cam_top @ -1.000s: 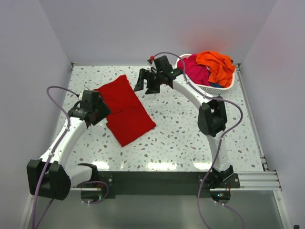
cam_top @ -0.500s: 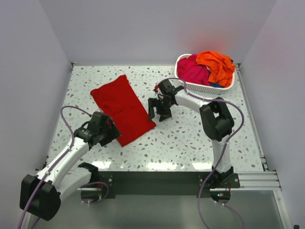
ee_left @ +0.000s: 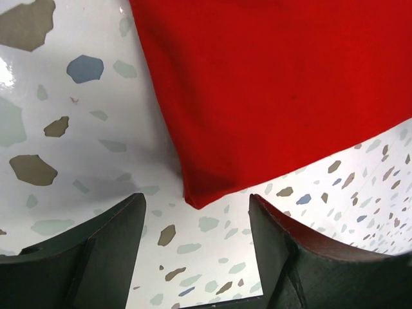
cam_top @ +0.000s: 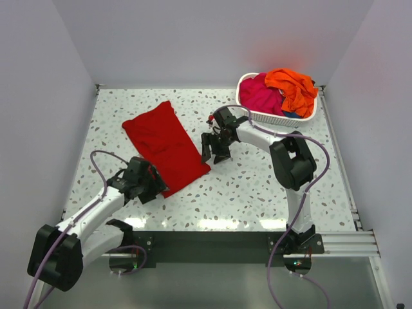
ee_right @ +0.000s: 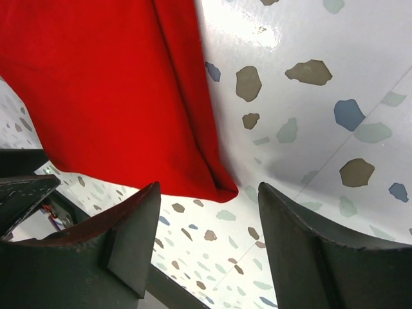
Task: Fold and stack the t-shirts
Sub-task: Fold the tshirt
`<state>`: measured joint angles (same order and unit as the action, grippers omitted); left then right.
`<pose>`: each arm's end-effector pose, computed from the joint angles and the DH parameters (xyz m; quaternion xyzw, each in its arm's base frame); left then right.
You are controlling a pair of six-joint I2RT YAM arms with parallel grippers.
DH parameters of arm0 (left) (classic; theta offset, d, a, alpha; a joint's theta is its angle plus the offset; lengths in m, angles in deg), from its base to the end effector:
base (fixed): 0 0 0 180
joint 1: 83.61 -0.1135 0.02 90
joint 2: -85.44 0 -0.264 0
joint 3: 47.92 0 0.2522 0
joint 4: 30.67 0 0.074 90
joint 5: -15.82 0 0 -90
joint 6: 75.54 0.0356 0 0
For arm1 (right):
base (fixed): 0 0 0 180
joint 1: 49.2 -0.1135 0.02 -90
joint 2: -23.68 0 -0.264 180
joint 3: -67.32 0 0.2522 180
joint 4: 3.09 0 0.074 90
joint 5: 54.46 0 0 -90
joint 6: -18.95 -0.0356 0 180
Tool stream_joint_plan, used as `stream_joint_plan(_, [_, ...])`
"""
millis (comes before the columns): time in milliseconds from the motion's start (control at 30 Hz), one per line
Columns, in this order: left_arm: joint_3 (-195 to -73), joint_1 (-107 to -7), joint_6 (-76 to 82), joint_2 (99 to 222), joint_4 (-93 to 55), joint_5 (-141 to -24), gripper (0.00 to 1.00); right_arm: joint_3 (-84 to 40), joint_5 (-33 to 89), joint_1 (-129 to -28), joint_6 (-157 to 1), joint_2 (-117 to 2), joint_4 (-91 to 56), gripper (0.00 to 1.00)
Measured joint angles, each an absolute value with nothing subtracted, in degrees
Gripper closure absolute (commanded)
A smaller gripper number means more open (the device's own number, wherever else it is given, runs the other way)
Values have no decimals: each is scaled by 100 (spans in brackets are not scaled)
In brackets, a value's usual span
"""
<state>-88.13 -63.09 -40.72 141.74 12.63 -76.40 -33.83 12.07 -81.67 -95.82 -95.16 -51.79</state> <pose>0.1603 -0.0615 0.1689 -0.2824 0.9221 -0.1767 0.1969 0.3555 0.2430 0.1704 -0.1059 0.9534 0.2707 0.0805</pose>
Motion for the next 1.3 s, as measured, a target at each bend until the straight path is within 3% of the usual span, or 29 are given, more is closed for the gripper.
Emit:
stream_joint_plan(433, [-8691, -6283, -4152, 14602, 717, -7740, 36, -3158, 1205, -8344, -9536, -9516, -5216, 52])
stream_joint_plan(633, [-8711, -6279, -4152, 14790, 516, -7745, 46, -3191, 1212, -8396, -9506, -9584, -5279, 68])
stream_joint_plan(867, [-8781, -6266, -4076, 15048, 350, -7758, 53, -3289, 1253, -8396, -9497, -9759, -5406, 98])
stream_joint_plan(1300, [-9216, -5623, -3785, 15728, 103, -7681, 53, -2548, 1511, -8289, -9545, -9230, -5500, 100])
